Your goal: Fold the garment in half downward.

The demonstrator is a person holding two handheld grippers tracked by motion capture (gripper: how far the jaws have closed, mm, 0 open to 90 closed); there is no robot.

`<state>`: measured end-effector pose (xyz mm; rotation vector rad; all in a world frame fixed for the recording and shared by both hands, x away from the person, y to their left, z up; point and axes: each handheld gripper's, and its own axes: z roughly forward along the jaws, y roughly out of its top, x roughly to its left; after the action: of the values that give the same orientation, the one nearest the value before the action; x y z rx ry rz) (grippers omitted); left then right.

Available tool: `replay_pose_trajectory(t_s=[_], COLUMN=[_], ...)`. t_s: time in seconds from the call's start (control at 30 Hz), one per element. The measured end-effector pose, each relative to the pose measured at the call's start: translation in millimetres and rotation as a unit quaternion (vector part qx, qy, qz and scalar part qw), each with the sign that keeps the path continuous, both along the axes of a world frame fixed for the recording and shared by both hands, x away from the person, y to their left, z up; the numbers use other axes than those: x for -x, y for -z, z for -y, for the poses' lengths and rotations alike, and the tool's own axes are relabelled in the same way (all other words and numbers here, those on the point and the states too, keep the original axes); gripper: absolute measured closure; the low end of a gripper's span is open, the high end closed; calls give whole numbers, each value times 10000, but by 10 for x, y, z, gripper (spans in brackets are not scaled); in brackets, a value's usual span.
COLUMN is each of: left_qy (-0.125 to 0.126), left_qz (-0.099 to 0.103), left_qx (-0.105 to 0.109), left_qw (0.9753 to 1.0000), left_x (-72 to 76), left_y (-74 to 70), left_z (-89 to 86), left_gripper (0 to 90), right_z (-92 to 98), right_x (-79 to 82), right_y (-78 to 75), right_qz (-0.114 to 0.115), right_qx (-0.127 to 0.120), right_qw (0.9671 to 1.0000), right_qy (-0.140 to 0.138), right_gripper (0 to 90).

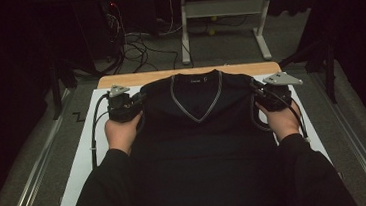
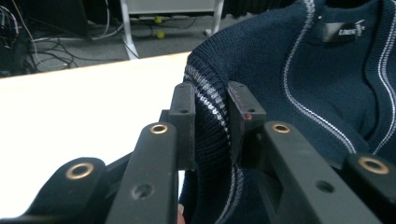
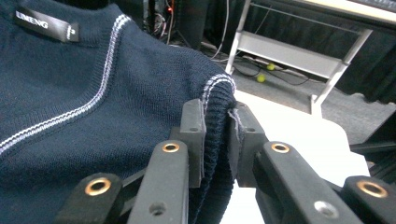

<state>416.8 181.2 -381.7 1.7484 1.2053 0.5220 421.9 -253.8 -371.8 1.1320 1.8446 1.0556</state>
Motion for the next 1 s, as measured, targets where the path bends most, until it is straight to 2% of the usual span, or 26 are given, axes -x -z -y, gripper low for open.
replay_pose_trajectory(t_s=[0.07, 0.1, 0.2, 0.27, 0.33, 0.37, 0.5, 0.6, 0.67, 0.7, 0.83, 1.0], left_qy=[45, 95, 174, 167, 237, 280, 399, 469, 561, 561, 694, 809], left_qz=[-33, 11, 64, 59, 90, 112, 190, 189, 142, 142, 49, 43], left_qx=[-1, 47, 39, 102, 148, 125, 16, 7, -87, -87, -96, -130], left_qw=[10000, 9999, 9998, 9998, 9996, 9995, 9990, 9987, 9983, 9983, 9975, 9966], left_x=[68, 126, 275, 370, 481, 535, 752, 888, 1010, 1010, 1167, 1259], left_y=[34, 51, 67, 84, 125, 148, 259, 357, 460, 460, 588, 601], left_z=[-17, -33, -68, -94, -134, -150, -179, -175, -170, -170, -191, -192], left_gripper=[703, 703, 703, 703, 702, 702, 702, 702, 702, 702, 702, 702], right_z=[10, 26, 40, 47, 51, 51, 82, 106, 124, 124, 152, 181], right_x=[69, 148, 233, 349, 512, 512, 722, 829, 955, 955, 1143, 1267], right_y=[46, 68, 76, 89, 128, 128, 186, 247, 330, 330, 482, 573], right_qz=[-10, -8, 31, 98, 174, 174, 258, 222, 214, 214, 130, 98], right_qx=[12, -36, -135, -245, -207, -207, -184, -126, -106, -106, -106, -89], right_qw=[10000, 10000, 9998, 9993, 9987, 9987, 9980, 9978, 9975, 9975, 9971, 9967], right_qy=[-40, -88, -151, -263, -424, -424, -547, -609, -667, -667, -742, -803], right_gripper=[783, 783, 783, 783, 783, 783, 783, 783, 783, 783, 783, 783])
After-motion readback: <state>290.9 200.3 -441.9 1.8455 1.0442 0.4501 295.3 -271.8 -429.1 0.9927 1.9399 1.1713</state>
